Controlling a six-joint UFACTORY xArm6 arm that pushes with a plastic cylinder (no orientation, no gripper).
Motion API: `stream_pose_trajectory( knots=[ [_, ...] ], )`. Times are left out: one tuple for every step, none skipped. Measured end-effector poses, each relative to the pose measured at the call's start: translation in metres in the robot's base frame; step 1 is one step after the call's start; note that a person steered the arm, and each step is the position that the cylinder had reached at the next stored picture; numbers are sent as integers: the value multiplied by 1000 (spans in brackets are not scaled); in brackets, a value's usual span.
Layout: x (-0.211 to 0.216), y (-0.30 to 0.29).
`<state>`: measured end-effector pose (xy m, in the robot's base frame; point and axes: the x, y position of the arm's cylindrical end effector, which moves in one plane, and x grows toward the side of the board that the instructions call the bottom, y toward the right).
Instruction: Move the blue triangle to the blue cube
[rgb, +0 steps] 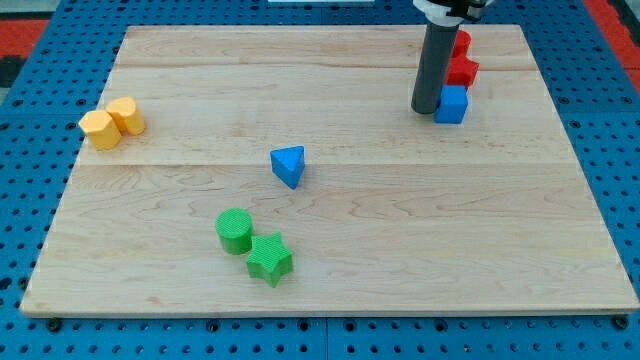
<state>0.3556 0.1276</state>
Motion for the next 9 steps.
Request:
stream_pose_trajectory(
  knots=[
    [0, 11],
    [0, 26],
    [4, -41],
    [2, -143],
    [51, -202],
    [86, -226],
    [94, -194],
    [88, -115],
    [88, -32]
  ],
)
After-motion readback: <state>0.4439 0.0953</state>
